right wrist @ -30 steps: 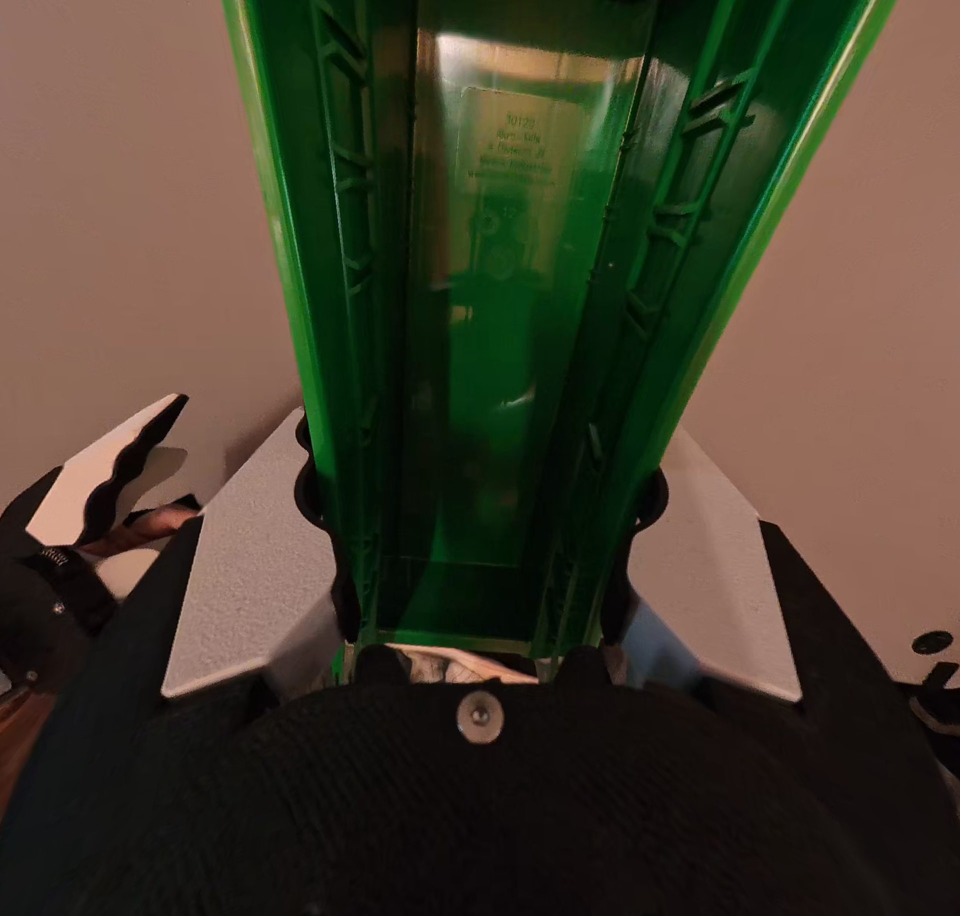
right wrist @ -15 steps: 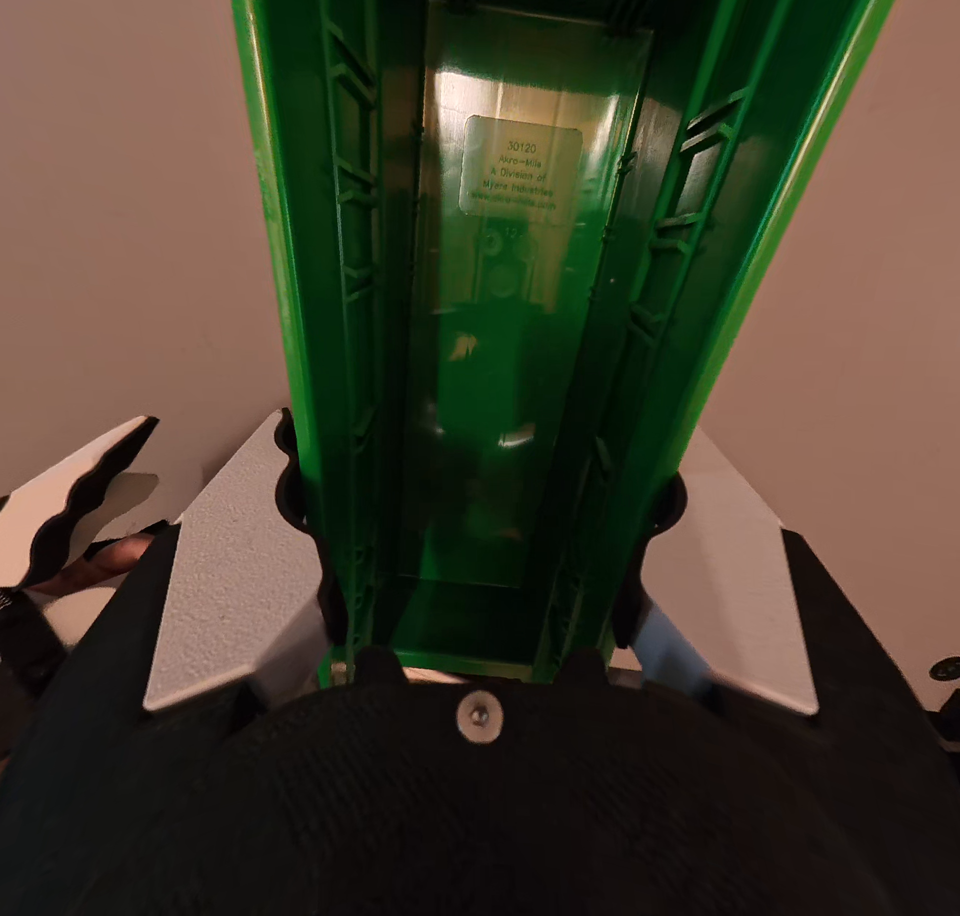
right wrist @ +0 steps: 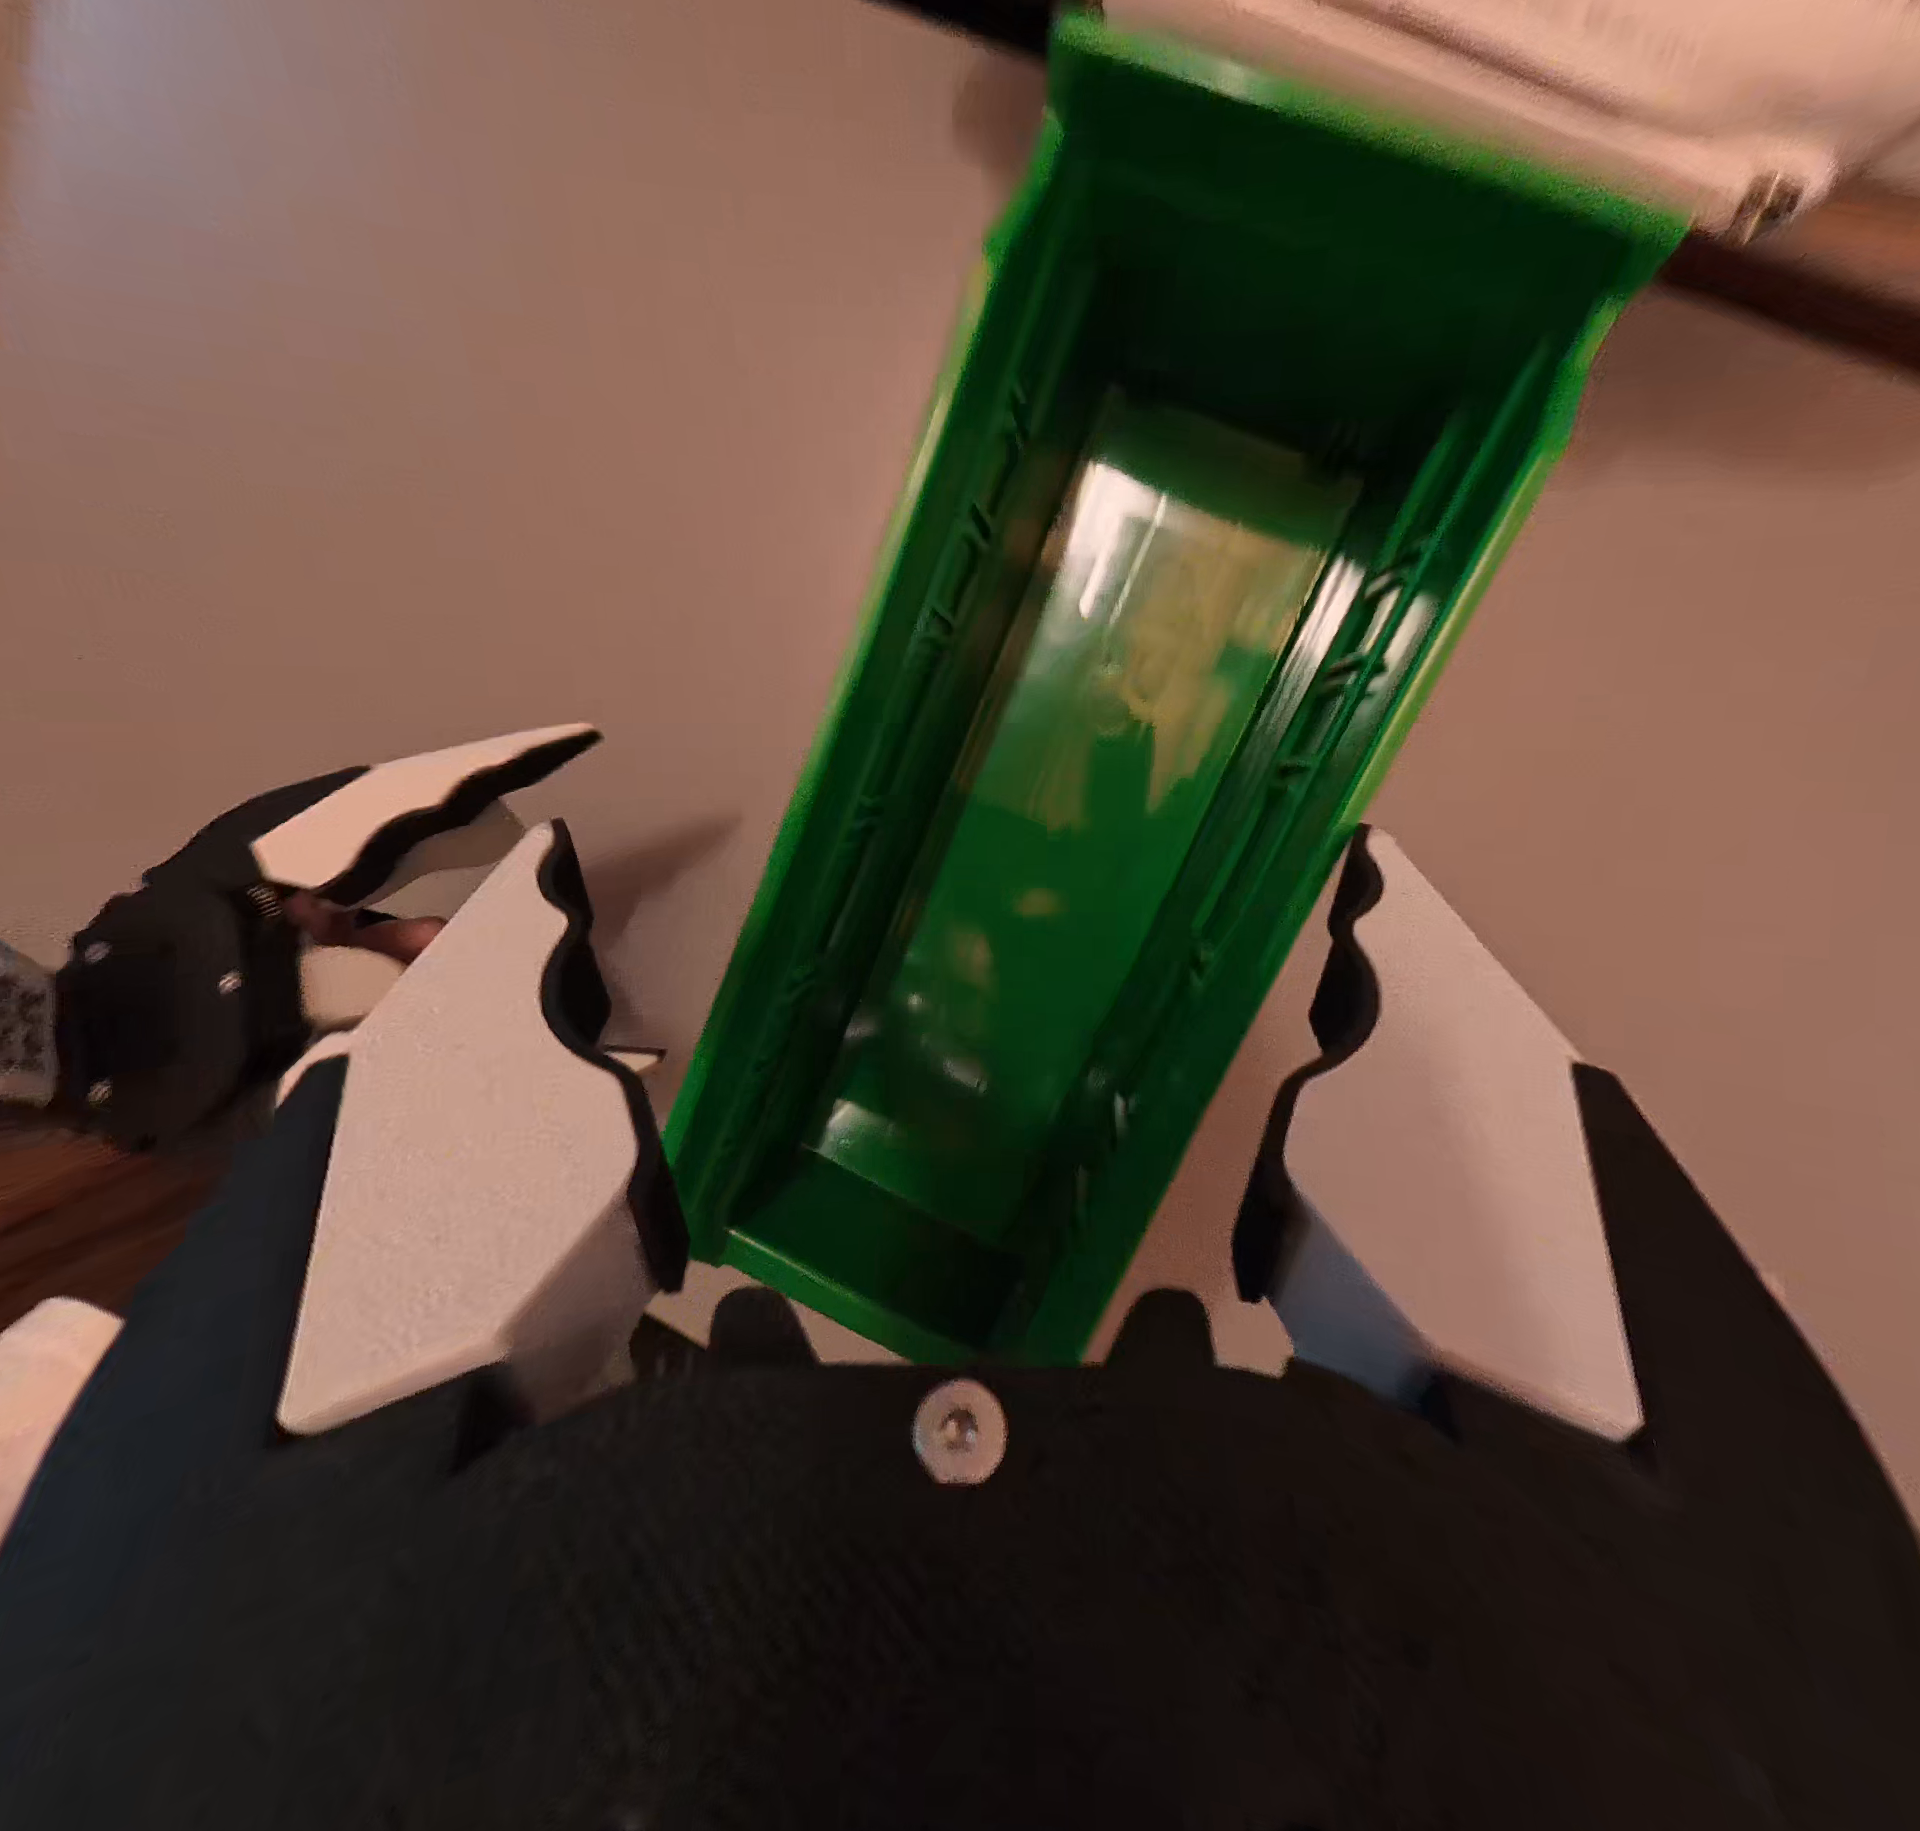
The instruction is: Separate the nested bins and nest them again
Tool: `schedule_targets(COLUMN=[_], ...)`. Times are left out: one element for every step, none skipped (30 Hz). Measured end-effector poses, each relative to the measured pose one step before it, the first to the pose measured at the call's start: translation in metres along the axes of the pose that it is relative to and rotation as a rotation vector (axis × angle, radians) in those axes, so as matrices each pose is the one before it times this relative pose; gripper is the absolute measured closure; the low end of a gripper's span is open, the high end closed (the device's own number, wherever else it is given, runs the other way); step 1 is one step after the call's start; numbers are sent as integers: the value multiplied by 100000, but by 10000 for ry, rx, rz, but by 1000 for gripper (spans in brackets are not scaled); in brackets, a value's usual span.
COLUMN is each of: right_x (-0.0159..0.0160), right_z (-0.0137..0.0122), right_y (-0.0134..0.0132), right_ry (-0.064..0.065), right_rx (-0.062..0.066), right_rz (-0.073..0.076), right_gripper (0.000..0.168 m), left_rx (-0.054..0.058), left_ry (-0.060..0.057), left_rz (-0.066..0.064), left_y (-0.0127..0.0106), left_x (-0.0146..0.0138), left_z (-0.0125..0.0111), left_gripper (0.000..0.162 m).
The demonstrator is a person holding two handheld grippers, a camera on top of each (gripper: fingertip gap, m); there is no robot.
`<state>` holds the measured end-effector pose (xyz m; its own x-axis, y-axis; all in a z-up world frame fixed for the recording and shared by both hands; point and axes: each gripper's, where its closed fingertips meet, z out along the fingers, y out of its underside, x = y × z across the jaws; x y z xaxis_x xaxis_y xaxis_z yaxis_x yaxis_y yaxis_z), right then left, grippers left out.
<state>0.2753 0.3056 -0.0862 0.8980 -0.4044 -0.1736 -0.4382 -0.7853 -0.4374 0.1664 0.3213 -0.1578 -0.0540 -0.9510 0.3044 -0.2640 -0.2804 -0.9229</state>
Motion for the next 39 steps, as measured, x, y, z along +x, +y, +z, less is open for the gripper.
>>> schedule_targets(right_x=[-291,-268,-220,-31,309,817,1186,1346,1390,1495,1554,1574,1577,1335,1073,962,848,588,309,110,126,254,256,116,-33,-114,-229,-280,-304,-373,-400,-304,-179,-98,17,197,-169,-346,409], right_z=[-1077,-1184,-1225,-1231,-1269,-1273,-1242,-1215,-1103,-1004,-886,-740,-674,-591,-516,-473,-385,-317,-272,-190,-127,-102,-182,-149,-112,-69,-30,-7,17,26,3,-38,-85,-155,-211,-119,-19,-5,-25], right_y=[-702,-753,-729,-686,-636,-493,-406,-243,-115,142,440,710,1129,1477,1837,2120,2244,2438,2581,2531,2108,1444,1107,887,843,769,607,433,254,206,184,80,50,147,221,46,-8,216,329], right_ry=[-176,-131,-86,10,203,445,616,662,618,657,688,697,729,632,519,486,447,274,69,-97,-127,-36,-19,-59,-82,-60,-68,-62,-82,-163,-206,-188,-126,-94,-28,83,-160,-383,1], right_rx=[551,629,616,572,574,536,522,552,567,545,487,439,337,274,207,155,126,-20,-167,-227,-118,138,214,179,34,-36,6,59,97,56,7,43,82,78,145,300,211,-109,-301], right_rz=[-303,-269,-336,-407,-489,-485,-433,-384,-416,-353,-273,-241,-202,-182,-134,-66,56,215,423,586,628,612,456,314,215,57,-115,-206,-200,-136,12,151,252,280,281,332,262,-31,-156], right_gripper=[32,33,34,34,35,34,34,34,35,36,36,37,38,39,42,45,49,51,50,51,50,46,44,44,44,44,41,39,39,39,39,40,38,38,39,41,43,42,42], left_rx=[-50,-7,32,33,39,55,55,22,22,56,53,45,14,-26,-24,-47,-87,-94,-108,-119,-111,-81,-63,-78,-105,-123,-99,-50,38,144,226,272,322,326,313,288,220,155,144], left_ry=[-68,-101,-113,-91,-90,-106,-93,-75,-66,-58,-39,-45,-50,-21,6,12,1,0,12,-18,-59,-94,-85,-85,-148,-174,-191,-207,-265,-351,-357,-268,-240,-221,-216,-198,-204,-173,-122], left_rz=[26,31,29,19,2,-11,-9,-21,-19,-3,6,17,24,20,33,45,55,59,57,76,102,95,73,73,92,129,122,127,163,159,128,109,50,4,-35,-28,-51,-54,6], left_y=[113,47,-15,-33,-60,-86,-100,-54,-69,-119,-122,-104,-48,37,77,124,207,245,270,298,293,234,203,232,263,224,125,30,-112,-307,-468,-562,-639,-646,-638,-581,-485,-374,-328], left_x=[-138,-216,-242,-239,-263,-292,-293,-251,-227,-184,-122,-110,-77,-13,64,88,97,115,162,112,36,-44,-42,-19,-116,-141,-145,-167,-246,-425,-465,-389,-388,-393,-423,-401,-423,-366,-259], left_z=[58,-8,-45,-60,-71,-102,-113,-124,-136,-134,-107,-101,-38,12,72,151,212,235,258,268,267,297,290,260,216,169,118,34,-59,-156,-263,-333,-354,-370,-365,-314,-269,-241,-211], left_gripper=[60,60,60,61,60,60,60,60,60,60,60,60,60,60,60,60,60,60,60,60,60,60,60,60,59,59,59,58,58,58,58,58,57,56,56,56,55,55,55])
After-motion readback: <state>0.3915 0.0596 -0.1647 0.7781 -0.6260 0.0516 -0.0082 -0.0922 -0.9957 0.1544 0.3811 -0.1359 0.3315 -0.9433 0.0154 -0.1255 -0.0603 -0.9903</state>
